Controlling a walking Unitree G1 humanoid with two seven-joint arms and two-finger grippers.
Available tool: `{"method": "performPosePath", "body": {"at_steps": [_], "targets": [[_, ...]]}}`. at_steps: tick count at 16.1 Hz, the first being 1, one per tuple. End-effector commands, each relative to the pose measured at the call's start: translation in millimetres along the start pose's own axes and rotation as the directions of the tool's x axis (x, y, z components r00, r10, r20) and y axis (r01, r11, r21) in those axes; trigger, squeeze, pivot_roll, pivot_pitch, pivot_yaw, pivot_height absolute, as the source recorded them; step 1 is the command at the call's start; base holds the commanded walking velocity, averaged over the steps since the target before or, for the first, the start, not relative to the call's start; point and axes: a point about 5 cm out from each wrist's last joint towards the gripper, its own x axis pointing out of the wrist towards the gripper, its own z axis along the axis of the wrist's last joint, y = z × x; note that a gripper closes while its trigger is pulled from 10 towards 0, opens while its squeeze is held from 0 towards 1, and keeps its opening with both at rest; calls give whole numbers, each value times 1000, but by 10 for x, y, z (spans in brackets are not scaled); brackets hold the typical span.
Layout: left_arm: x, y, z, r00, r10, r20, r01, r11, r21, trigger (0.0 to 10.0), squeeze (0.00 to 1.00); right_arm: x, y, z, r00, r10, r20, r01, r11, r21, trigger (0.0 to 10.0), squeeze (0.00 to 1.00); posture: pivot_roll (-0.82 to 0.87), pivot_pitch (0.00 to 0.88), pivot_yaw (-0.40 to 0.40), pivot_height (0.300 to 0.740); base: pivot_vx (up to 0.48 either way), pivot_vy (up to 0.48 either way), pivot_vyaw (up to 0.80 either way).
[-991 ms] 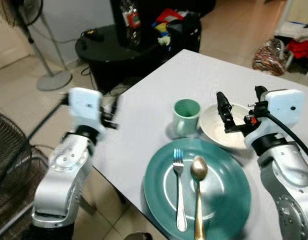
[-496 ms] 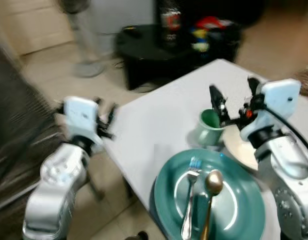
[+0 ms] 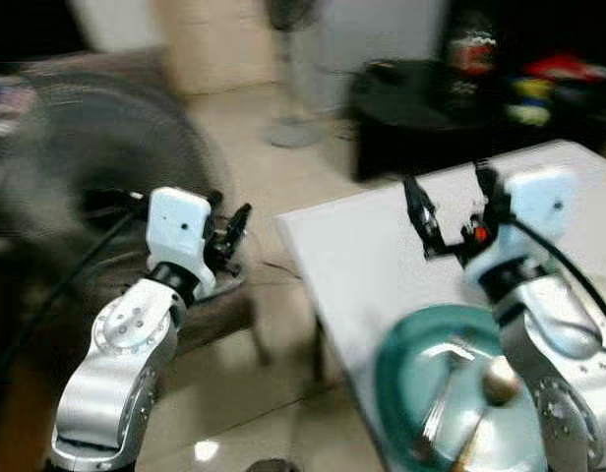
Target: Setting the table
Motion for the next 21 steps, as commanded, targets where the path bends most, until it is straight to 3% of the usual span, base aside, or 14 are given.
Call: {"method": "performPosePath", "body": {"at_steps": [1, 6, 16, 19, 21], "targets": [[55, 16, -1, 1000, -5, -7, 5, 1000, 12, 10000, 59, -6, 51, 34, 1000, 10, 14, -10, 1000, 0, 10000, 1000, 15, 0, 82, 740, 0, 0, 800], [146, -42, -9, 999, -28, -19, 28, 1000, 4, 10000, 0, -49, -27, 53, 998, -58, 19, 58, 998, -7, 10000, 1000, -11, 0, 94, 740, 0, 0, 800], [92, 13, -30, 999, 9, -31, -9, 1000, 0, 10000, 0, 23, 85, -18, 1000, 4, -19, -3, 999, 41, 10000, 1000, 21, 0, 65, 740, 0, 0, 800], [132, 8, 10, 1000, -5, -19, 5, 1000, -14, 10000, 0, 34, 69, -51, 999, -25, -35, 28, 997, 74, 10000, 1000, 29, 0, 70, 740, 0, 94, 0], [127, 66, -29, 999, 25, -38, -24, 1000, 15, 10000, 0, 57, 86, -59, 999, -28, -23, 29, 999, 40, 10000, 1000, 21, 0, 71, 740, 0, 300, 0]]}}
